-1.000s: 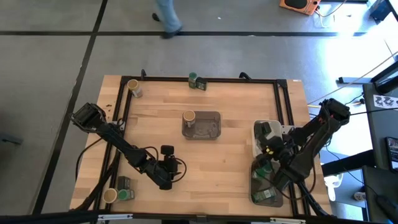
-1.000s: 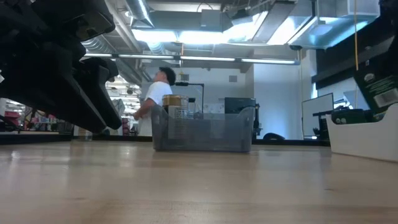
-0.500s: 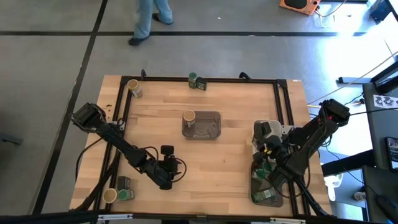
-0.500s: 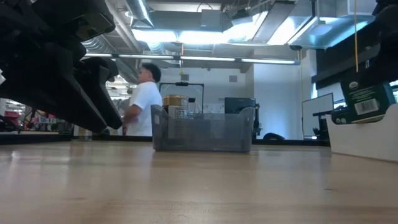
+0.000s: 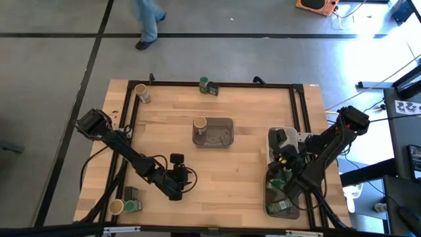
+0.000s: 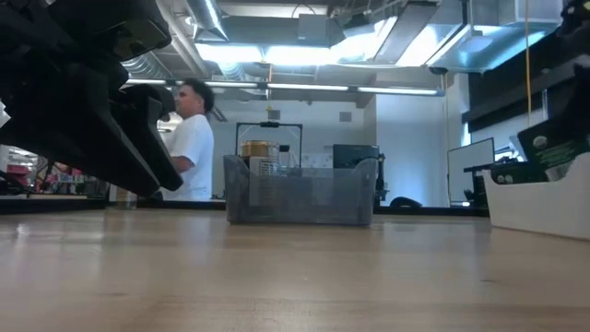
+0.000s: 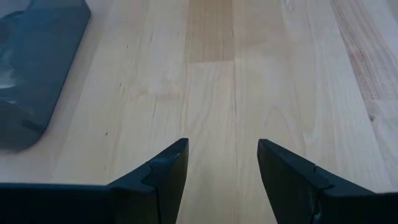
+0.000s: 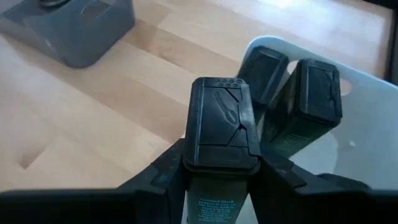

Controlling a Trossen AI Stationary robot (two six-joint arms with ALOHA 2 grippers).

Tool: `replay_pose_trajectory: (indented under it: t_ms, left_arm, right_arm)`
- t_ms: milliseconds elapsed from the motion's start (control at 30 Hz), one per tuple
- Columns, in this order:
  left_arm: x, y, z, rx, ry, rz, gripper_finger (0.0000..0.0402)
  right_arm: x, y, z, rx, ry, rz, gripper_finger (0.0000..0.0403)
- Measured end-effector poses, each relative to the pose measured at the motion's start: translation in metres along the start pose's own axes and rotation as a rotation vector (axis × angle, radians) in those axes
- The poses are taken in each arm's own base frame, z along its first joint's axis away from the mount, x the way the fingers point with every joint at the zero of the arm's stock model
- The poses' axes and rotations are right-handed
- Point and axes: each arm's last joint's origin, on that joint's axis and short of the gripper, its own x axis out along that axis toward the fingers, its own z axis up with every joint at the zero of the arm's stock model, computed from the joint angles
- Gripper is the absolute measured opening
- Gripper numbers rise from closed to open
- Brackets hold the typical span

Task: Sort spices by type
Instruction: Put the center black seasoning can into the white bin, then put the top black seasoning can into the white bin

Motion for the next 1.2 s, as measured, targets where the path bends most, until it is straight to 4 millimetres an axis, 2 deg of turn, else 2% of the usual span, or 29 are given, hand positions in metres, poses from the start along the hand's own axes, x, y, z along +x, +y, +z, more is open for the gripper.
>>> replay_pose_trajectory:
  t_ms: [200,400,533,667,767,933,1067,1200]
  left_arm:
    - [0.000,0.000,0.000,0.002,0.000,-0.001,0.0189]
    - [0.000,0.000,0.000,0.003,-0.001,0.000,0.0189]
    - [0.000,0.000,0.000,0.003,-0.001,-0.001,0.0189]
    - [0.000,0.000,0.000,0.000,-0.001,-0.001,0.0189]
    - [0.000,0.000,0.000,0.000,-0.001,-0.001,0.0189]
    - [0.000,0.000,0.001,-0.003,-0.005,-0.003,0.0189]
    - [0.000,0.000,0.001,-0.020,-0.012,-0.006,0.0190]
    - [0.003,0.003,0.006,-0.047,-0.036,-0.005,0.0206]
  right_arm:
    - [0.018,-0.001,-0.016,0.016,-0.030,0.015,0.0136]
    - [0.023,0.002,-0.023,0.035,-0.060,0.016,0.0143]
    - [0.024,0.003,-0.024,0.036,-0.066,0.021,0.0169]
    - [0.022,0.004,-0.023,0.013,-0.065,0.020,0.0215]
    - [0.009,0.007,-0.012,-0.047,-0.046,-0.001,0.0249]
    - [-0.032,0.021,0.020,-0.175,-0.020,-0.010,0.0285]
    - [-0.055,0.041,0.035,-0.267,-0.090,0.154,0.0295]
    - [-0.062,0.059,0.038,-0.353,-0.220,0.290,0.0296]
